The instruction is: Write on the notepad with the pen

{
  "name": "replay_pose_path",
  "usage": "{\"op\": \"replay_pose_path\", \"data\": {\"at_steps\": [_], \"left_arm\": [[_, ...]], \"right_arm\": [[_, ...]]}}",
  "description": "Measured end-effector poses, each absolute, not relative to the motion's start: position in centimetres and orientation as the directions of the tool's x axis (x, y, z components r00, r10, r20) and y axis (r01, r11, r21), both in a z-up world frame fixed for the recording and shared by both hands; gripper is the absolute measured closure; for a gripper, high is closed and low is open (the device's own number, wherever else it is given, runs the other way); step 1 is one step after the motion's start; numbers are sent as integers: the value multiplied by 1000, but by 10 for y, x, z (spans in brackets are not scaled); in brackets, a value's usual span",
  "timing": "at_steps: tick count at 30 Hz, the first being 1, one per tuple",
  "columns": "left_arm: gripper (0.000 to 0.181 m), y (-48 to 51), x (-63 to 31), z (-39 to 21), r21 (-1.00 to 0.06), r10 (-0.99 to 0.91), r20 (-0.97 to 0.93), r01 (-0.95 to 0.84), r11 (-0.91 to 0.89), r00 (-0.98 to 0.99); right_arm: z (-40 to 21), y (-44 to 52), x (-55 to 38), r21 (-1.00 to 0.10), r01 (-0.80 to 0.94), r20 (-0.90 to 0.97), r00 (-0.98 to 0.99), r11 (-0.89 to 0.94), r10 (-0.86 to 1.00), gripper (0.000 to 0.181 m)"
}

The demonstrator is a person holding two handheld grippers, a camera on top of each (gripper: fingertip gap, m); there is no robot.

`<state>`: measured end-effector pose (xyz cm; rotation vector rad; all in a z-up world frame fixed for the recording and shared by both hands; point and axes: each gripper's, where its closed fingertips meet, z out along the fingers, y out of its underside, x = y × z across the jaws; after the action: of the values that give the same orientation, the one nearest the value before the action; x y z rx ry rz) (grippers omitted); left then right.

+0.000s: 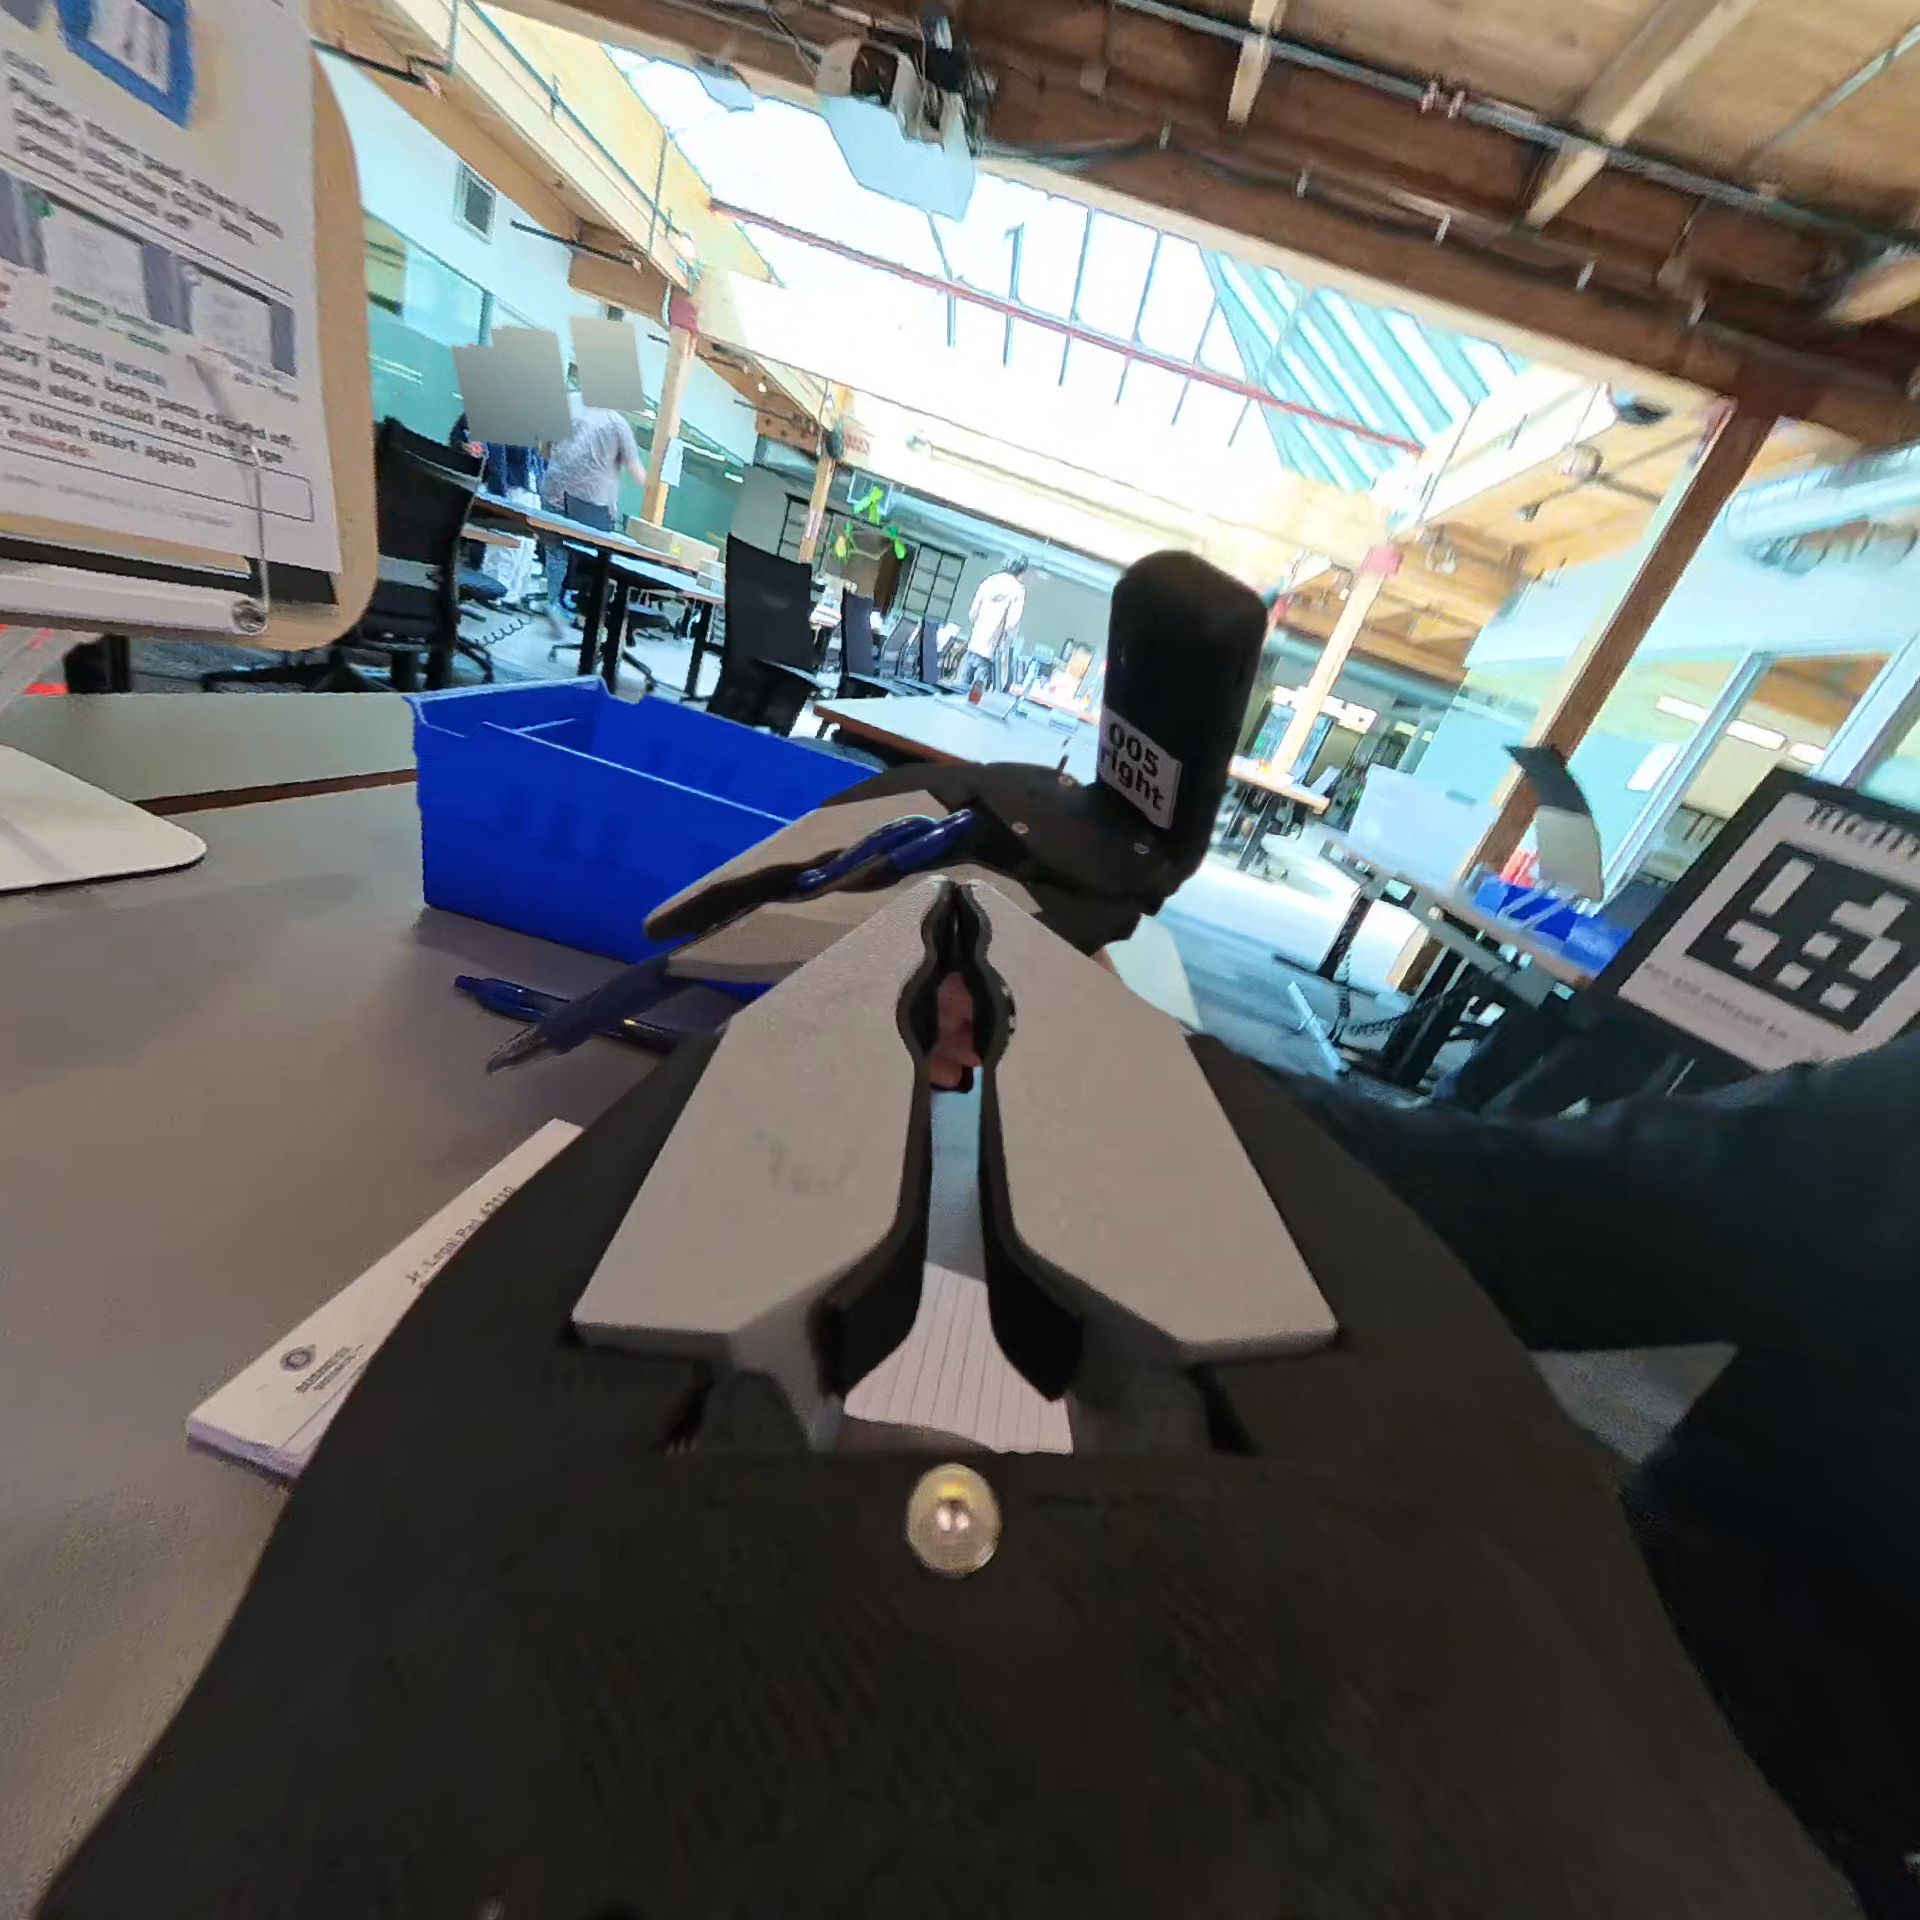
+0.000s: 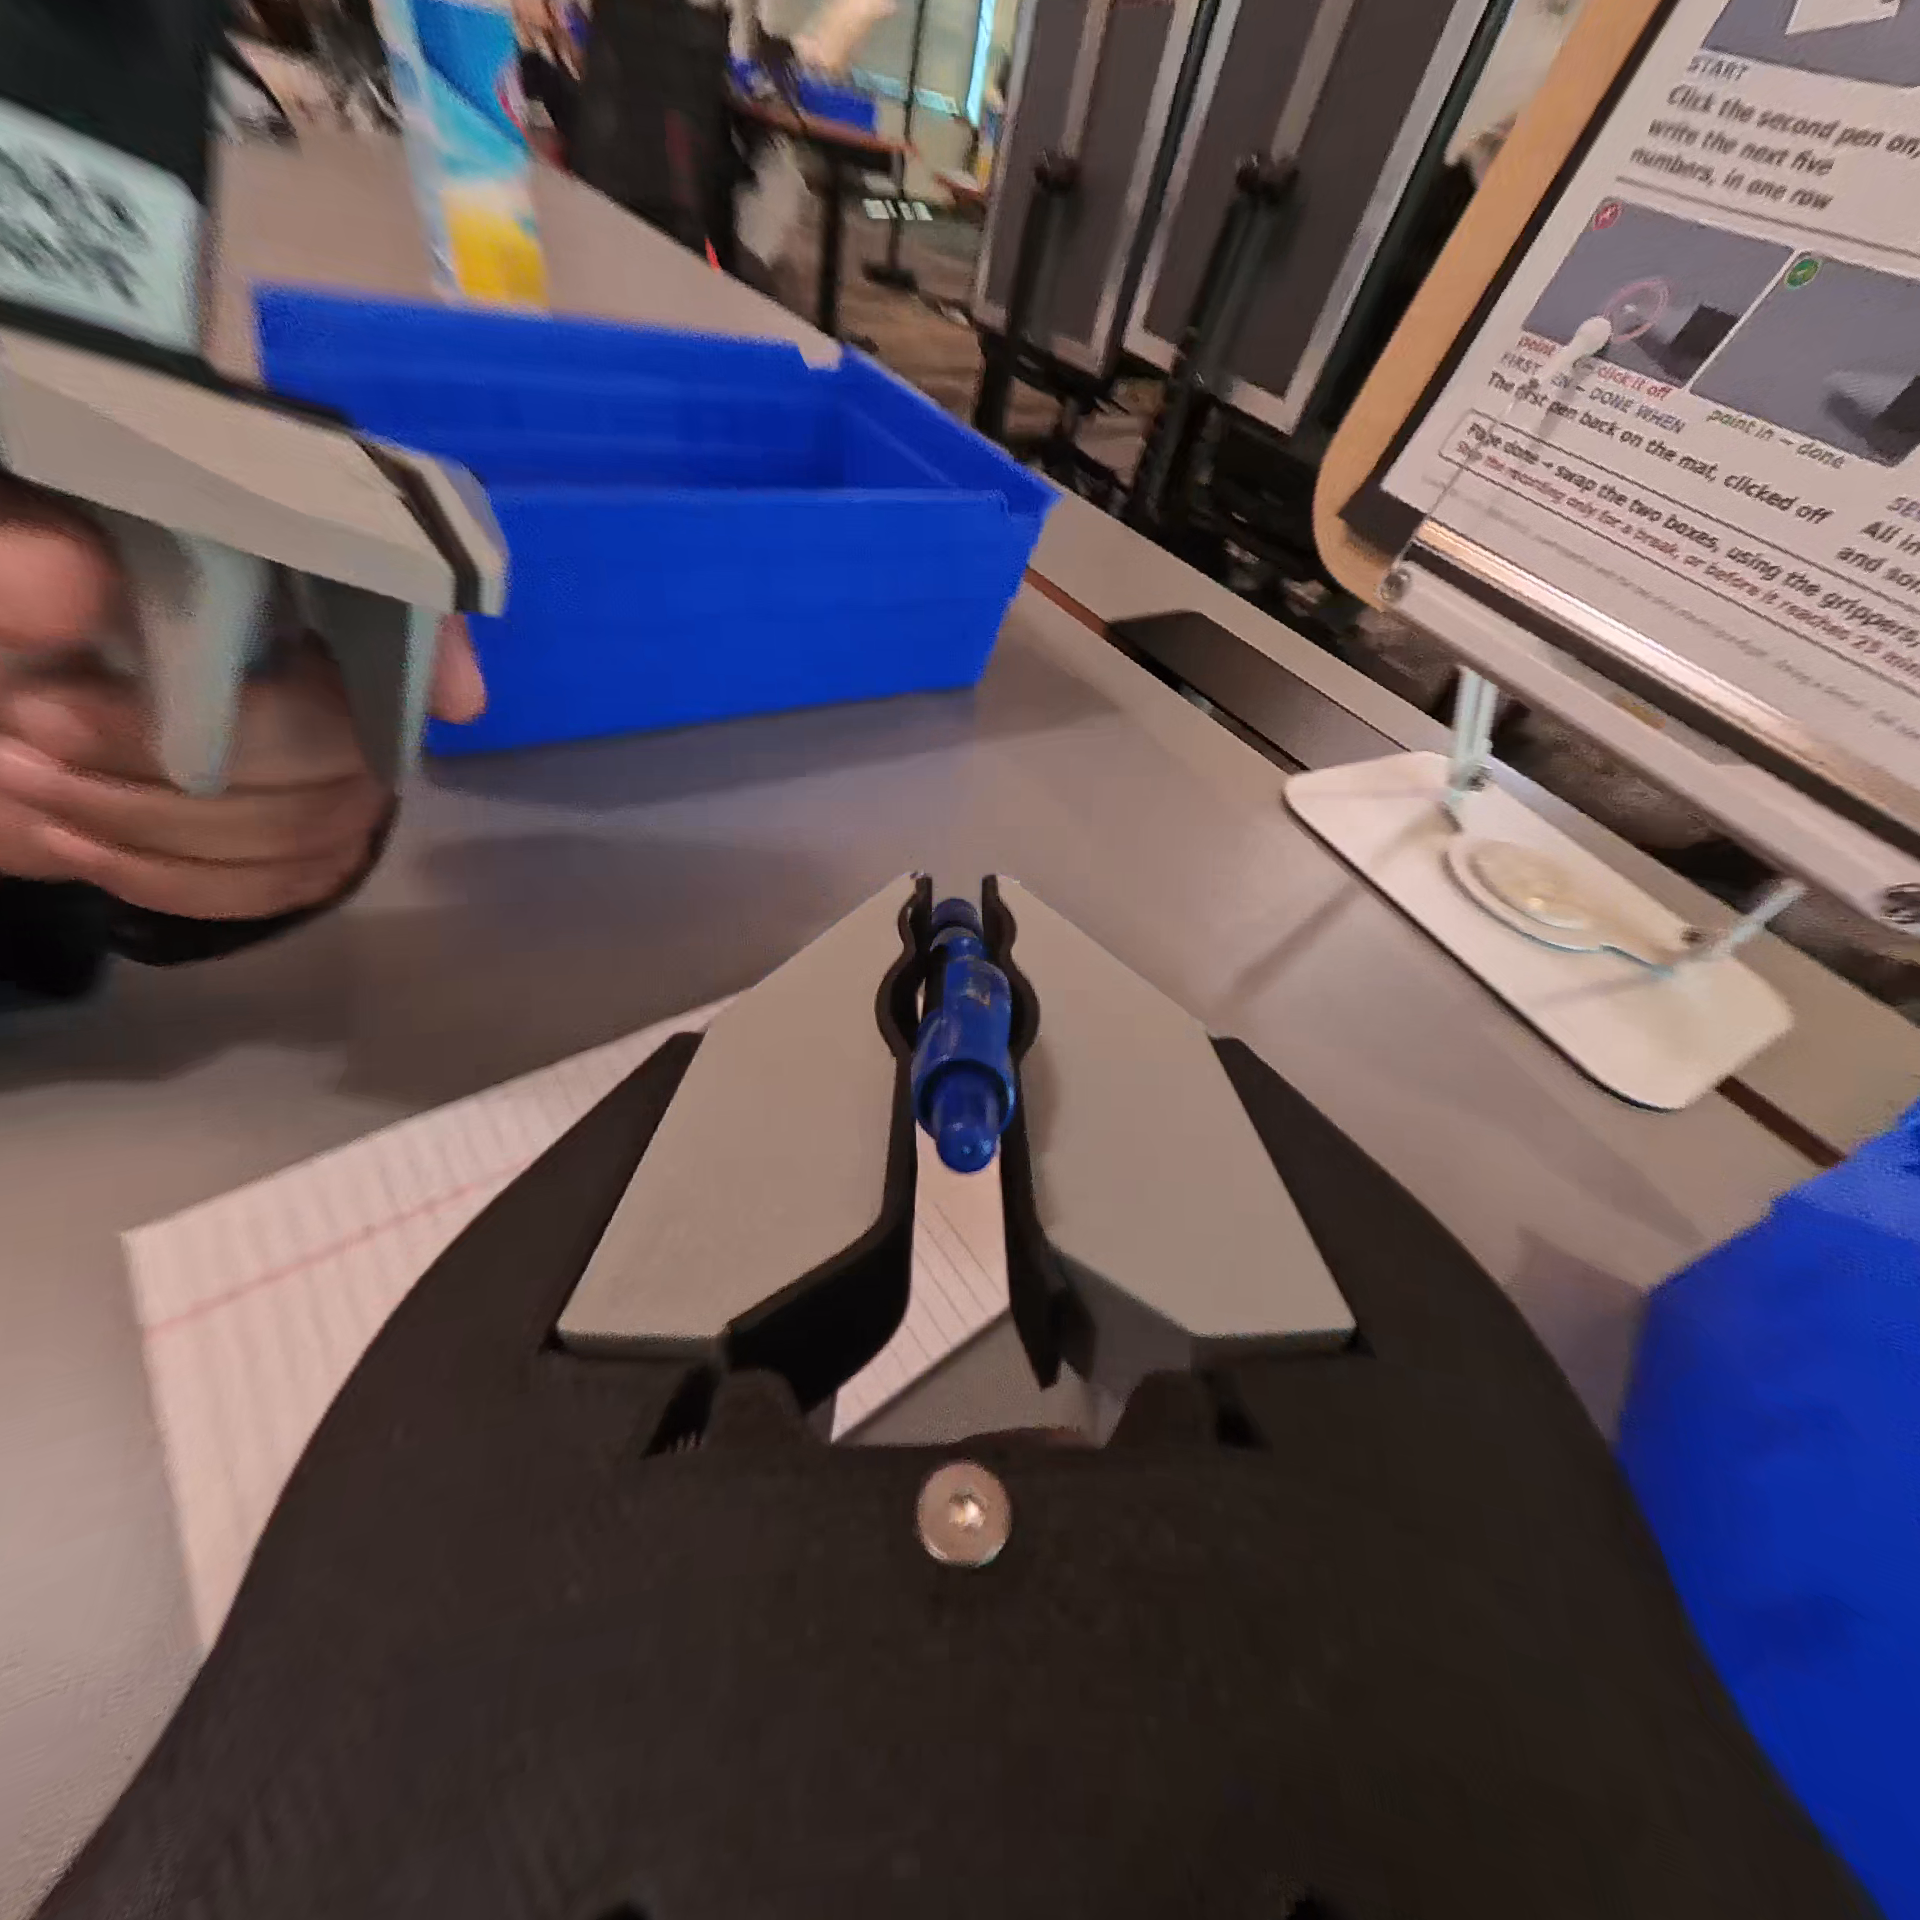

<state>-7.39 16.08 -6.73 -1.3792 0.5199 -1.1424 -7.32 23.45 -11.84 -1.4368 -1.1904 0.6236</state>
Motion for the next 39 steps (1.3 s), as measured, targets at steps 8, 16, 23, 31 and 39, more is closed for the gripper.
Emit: {"op": "replay_pose_path", "data": {"at_steps": [8, 16, 23, 31, 39], "left_arm": [[181, 152, -40, -75, -973, -877, 199, 195, -124, 437], [181, 153, -30, -74, -970, -875, 212, 205, -133, 435], [181, 161, -25, -85, -978, -851, 198, 156, -139, 486], [181, 171, -25, -103, -985, -822, 168, 68, -156, 544], [181, 166, -21, -97, -989, -838, 146, 84, -120, 527]], "right_arm": [[-139, 238, -85, -855, 473, 418, 382, 215, 824, 176], [-145, 228, -99, -819, 509, 473, 336, 265, 814, 176], [-150, 225, -104, -801, 530, 490, 315, 278, 813, 177], [-149, 225, -102, -800, 532, 493, 317, 279, 810, 175], [-154, 225, -102, -778, 556, 518, 306, 291, 799, 177]]}}
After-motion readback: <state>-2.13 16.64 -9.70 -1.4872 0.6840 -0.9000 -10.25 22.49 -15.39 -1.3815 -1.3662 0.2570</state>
